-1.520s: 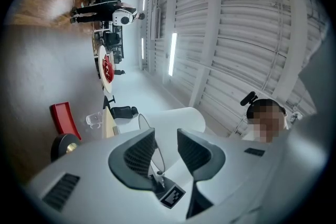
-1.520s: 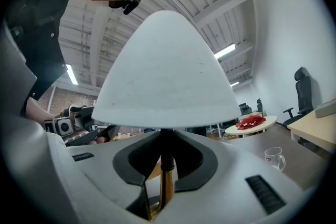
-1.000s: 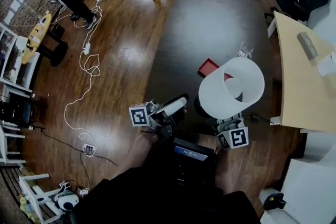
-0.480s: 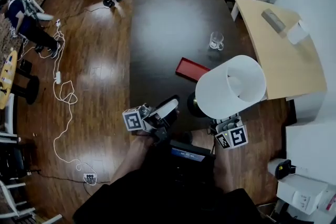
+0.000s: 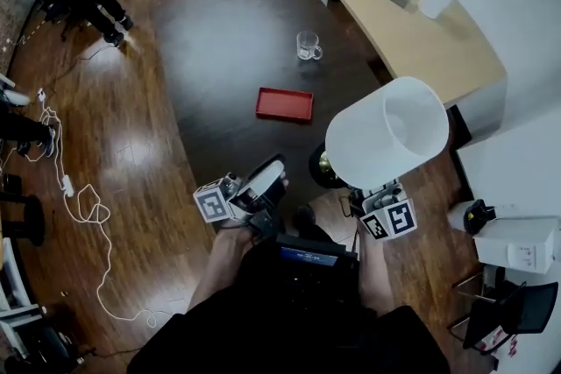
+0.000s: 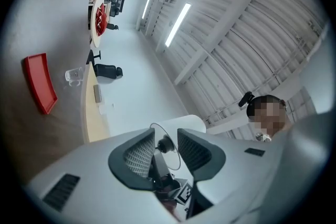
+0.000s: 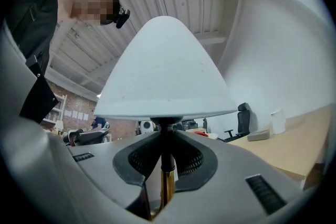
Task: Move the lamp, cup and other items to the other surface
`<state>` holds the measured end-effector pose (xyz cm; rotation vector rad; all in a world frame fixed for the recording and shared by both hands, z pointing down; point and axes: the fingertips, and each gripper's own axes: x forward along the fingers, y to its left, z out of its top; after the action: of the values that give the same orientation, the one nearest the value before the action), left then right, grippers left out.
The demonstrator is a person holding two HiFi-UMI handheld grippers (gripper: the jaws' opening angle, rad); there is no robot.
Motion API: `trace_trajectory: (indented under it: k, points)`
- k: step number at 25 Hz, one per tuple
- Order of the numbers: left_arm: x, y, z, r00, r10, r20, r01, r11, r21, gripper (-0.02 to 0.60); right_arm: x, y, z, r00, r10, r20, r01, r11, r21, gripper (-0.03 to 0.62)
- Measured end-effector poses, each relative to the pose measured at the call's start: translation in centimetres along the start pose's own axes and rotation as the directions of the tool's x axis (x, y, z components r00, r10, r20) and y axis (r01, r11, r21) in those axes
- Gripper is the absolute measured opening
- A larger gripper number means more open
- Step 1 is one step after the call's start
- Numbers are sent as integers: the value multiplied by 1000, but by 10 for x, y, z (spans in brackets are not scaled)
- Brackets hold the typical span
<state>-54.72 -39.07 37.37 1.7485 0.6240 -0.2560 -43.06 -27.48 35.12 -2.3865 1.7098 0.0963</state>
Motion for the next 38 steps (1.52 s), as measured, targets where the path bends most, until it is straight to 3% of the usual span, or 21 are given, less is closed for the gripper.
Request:
trace_trajectory:
  k: [10,19,27,38]
  points:
    - [19,4,-20,995,-52,-85,49,998,-44,140,-33,-22,11,991,-130,21,130,992,5,80]
    - [81,23,-62,981,-78,-176,69,996,-60,140,-76,-87,32,973,-218,71,219,976,1,80]
    - [177,48,-140,964,-92,-250,71,993,-89,139,-144,-181,62,958,-271,94,275,961,-36,78]
    - [304,82,-257,935,-114,-336,74,989,-131,138,-261,-323,102,911,-386,145,395,918,-37,80]
